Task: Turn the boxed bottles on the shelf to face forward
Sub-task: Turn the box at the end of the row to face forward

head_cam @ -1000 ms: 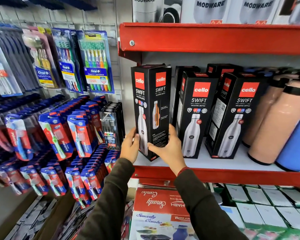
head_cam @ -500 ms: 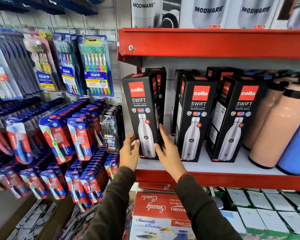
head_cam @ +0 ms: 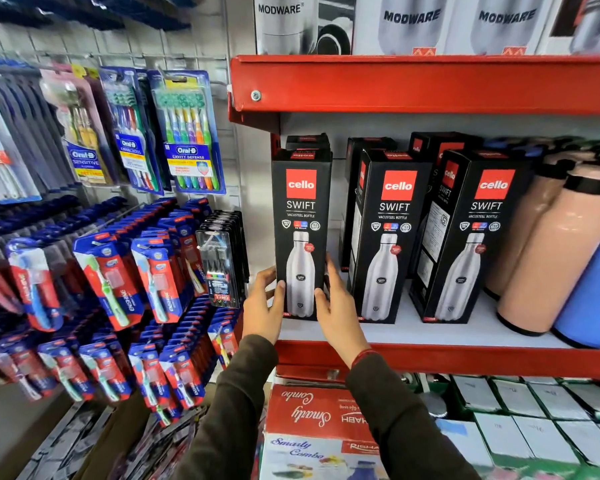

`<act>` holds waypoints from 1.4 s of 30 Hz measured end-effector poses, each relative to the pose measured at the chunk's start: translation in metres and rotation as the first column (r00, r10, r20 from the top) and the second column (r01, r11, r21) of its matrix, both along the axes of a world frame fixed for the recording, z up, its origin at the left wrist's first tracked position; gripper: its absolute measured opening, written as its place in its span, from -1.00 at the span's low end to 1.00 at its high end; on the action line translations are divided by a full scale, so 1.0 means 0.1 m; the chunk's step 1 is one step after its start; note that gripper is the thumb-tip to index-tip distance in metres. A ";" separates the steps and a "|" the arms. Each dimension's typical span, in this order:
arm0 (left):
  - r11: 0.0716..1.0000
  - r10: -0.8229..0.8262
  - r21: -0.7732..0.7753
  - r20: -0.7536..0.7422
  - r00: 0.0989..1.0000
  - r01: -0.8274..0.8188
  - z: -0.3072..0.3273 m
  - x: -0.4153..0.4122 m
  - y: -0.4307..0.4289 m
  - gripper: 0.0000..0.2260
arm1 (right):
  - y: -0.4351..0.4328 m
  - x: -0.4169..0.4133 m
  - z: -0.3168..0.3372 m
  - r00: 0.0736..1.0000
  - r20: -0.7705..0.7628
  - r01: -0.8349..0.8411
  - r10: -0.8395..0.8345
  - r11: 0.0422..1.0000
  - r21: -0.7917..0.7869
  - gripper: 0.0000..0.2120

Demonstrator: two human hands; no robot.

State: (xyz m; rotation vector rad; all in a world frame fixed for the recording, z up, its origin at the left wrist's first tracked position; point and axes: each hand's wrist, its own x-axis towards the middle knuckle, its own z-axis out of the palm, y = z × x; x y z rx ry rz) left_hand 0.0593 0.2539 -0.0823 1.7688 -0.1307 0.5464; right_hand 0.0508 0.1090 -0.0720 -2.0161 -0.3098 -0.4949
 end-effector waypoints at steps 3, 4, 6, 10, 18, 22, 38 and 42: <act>1.000 0.008 -0.004 -0.003 1.000 -0.008 0.04 -0.02 0.01 -0.80 | 0.06 0.00 0.01 0.997 0.005 0.070 -0.071 0.995 0.067 -0.44; 1.000 0.005 -0.008 -0.005 1.000 -0.005 0.04 -0.02 0.01 -0.80 | 0.08 0.00 0.02 0.996 0.005 0.089 -0.090 0.992 0.090 -0.47; 1.000 -0.002 -0.009 -0.010 1.000 0.002 0.04 -0.03 0.01 -0.79 | 0.10 0.00 0.03 0.994 0.000 0.112 -0.113 0.985 0.129 -0.52; 1.000 -0.007 -0.026 -0.007 1.000 0.007 0.02 -0.06 0.02 -0.80 | 0.06 -0.06 0.02 0.994 -0.016 0.111 -0.110 0.977 0.181 -0.58; 0.999 -0.006 -0.041 0.020 1.000 0.006 0.01 -0.28 0.02 -0.77 | -0.03 -0.26 -0.03 0.998 -0.033 0.066 -0.059 0.952 0.300 -0.63; 0.998 0.045 -0.052 0.057 0.997 -0.042 -0.01 -0.42 0.02 -0.74 | -0.04 -0.37 -0.03 0.997 -0.067 0.066 -0.046 0.938 0.340 -0.62; 0.986 0.163 -0.052 0.155 0.974 -0.156 -0.04 -0.66 -0.05 -0.78 | -0.10 -0.63 0.04 0.998 -0.025 0.065 -0.060 0.929 0.364 -0.64; 0.965 0.257 -0.103 0.202 0.945 -0.241 -0.13 -0.71 -0.24 -0.75 | -0.19 -0.64 0.03 0.996 -0.002 0.085 -0.089 0.952 0.293 -0.64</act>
